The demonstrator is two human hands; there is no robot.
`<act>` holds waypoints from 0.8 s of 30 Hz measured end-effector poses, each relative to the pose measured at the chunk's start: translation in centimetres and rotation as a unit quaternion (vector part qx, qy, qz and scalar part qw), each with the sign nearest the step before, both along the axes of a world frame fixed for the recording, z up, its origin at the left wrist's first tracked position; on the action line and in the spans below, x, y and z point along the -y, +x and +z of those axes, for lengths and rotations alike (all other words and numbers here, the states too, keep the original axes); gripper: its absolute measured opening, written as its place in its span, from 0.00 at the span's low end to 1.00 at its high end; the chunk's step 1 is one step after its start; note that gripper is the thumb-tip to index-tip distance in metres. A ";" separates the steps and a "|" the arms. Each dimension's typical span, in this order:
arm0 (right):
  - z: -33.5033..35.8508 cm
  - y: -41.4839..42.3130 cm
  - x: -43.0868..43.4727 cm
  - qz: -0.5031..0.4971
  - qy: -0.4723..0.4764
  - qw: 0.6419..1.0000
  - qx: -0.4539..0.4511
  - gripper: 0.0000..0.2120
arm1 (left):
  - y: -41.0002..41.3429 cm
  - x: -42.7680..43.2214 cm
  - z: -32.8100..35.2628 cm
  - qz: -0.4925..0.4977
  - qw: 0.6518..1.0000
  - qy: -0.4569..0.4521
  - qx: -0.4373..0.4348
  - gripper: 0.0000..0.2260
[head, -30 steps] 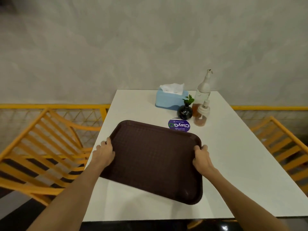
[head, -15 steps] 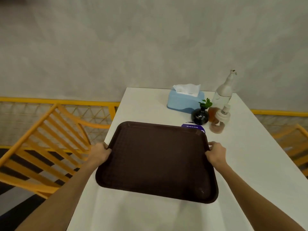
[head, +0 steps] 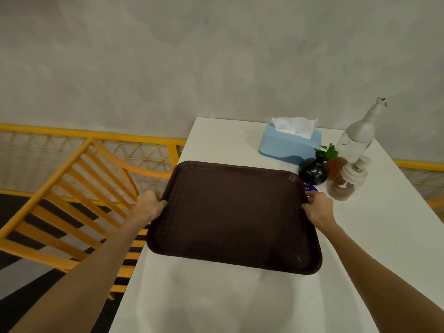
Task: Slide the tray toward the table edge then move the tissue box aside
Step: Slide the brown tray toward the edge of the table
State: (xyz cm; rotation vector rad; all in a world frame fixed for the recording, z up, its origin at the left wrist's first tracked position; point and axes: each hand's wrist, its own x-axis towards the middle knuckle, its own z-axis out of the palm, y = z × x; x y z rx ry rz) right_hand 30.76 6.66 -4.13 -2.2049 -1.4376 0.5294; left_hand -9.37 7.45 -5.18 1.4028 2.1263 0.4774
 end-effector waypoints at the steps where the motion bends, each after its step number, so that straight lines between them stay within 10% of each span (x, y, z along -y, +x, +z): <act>1: -0.1 0.0 -0.3 0.003 -0.001 1.000 0.008 0.21 | -0.1 -0.3 0.0 0.004 1.000 -0.001 0.004 0.08; 24: -0.4 1.4 0.8 -0.011 -0.024 1.000 0.007 0.18 | -0.1 0.7 1.6 -0.025 0.974 -0.171 0.147 0.07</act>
